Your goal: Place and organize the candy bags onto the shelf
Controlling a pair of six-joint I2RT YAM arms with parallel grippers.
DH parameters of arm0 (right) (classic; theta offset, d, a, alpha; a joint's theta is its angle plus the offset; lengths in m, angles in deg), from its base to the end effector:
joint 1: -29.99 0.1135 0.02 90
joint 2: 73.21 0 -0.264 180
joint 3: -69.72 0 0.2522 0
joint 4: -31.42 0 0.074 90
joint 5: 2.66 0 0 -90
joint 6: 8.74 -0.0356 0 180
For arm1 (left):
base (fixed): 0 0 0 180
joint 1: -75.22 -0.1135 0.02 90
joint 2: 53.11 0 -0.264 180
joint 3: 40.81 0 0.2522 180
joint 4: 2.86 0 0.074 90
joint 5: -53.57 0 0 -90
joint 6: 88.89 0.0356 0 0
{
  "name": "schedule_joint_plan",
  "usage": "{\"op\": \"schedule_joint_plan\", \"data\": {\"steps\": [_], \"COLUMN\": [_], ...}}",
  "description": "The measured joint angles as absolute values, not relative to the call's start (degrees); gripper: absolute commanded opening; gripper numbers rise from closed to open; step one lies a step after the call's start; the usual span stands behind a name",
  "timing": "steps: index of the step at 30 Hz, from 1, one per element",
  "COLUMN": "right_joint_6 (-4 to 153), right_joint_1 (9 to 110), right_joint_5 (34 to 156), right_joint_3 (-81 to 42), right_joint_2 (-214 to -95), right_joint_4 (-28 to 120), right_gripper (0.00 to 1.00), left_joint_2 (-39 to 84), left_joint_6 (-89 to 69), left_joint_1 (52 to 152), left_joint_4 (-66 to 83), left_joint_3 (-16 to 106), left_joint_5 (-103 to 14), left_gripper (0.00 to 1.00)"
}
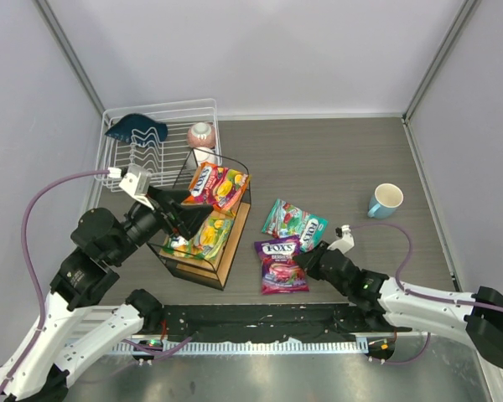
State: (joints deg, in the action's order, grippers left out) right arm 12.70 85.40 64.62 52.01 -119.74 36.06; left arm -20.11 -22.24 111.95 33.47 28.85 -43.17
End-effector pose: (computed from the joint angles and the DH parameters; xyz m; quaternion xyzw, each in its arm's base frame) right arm 0.0956 0.1144 0.1246 0.1915 0.8471 0.3285 0.3713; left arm 0.0859 -0.0693 0.4085 0.1234 0.6942 -0.3903 0.5921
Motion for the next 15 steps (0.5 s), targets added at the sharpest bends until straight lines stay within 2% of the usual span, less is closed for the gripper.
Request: {"op": "schedule_joint_plan", "data": {"steps": [4, 10, 15], "right_joint_6": [13.9, 18.6, 25.5], "right_joint_1": [85.4, 85.3, 85.3], "right_joint_5": [65.4, 65.9, 67.5], "right_joint_3": [52.0, 49.3, 43.2], "right_joint_2": [-117.5, -110.5, -105.9], "right_joint_4": [36.6, 42.6, 47.4], "right_gripper": [0.01, 0.01, 0.01], "left_joint_2": [-20.1, -17.8, -11.6], "left_joint_6": [-22.2, -22.4, -22.9], "left_joint_1": [111.9, 111.9, 111.9], "left_joint_4": [33.5, 32.5, 29.2], "left_joint_3": [28.9, 28.9, 29.2], "left_joint_5": [-43.6, -46.0, -51.2], "left_gripper": [0.86, 0.87, 0.93]}}
